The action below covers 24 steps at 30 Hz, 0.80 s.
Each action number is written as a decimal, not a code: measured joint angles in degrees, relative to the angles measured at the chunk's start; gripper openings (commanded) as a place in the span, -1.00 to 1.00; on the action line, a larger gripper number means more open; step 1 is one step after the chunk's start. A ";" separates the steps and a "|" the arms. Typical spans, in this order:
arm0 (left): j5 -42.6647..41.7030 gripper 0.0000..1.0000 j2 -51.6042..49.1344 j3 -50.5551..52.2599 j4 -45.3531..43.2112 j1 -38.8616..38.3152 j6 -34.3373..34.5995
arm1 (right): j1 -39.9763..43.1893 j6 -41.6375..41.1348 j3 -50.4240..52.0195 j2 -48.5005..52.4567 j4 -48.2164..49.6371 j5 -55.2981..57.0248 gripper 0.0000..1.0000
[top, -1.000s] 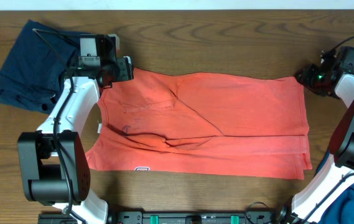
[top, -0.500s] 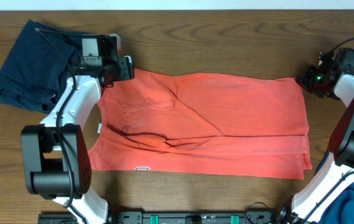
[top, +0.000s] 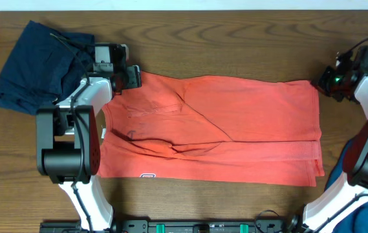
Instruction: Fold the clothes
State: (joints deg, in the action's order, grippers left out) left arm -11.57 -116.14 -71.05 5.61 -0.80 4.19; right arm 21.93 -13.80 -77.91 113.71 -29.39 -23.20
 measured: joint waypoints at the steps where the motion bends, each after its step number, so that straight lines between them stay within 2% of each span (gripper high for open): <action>1: 0.26 0.31 -0.39 0.00 -0.90 0.00 0.02 | 0.00 0.04 0.00 -0.55 0.00 0.00 -0.98; 11: 1.49 0.28 -2.73 -0.02 -9.97 0.00 0.02 | 0.00 0.42 0.00 -1.07 -0.92 0.02 -0.95; 14: 1.49 0.05 -4.15 -0.02 -10.62 0.00 0.00 | 0.00 0.44 0.00 -1.07 -1.27 0.02 -0.95; 20: 1.84 -0.74 -5.27 -0.55 -11.39 0.04 0.02 | 0.00 0.44 0.00 -1.07 -1.60 0.02 -0.95; 24: 1.49 -0.88 -5.25 -0.55 -10.78 -0.02 0.50 | 0.00 0.46 0.00 -1.07 -1.62 0.50 -0.95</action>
State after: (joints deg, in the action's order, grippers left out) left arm -10.09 -121.38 -71.59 -5.17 -0.82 4.69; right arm 21.93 -13.34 -77.91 112.64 -31.00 -22.70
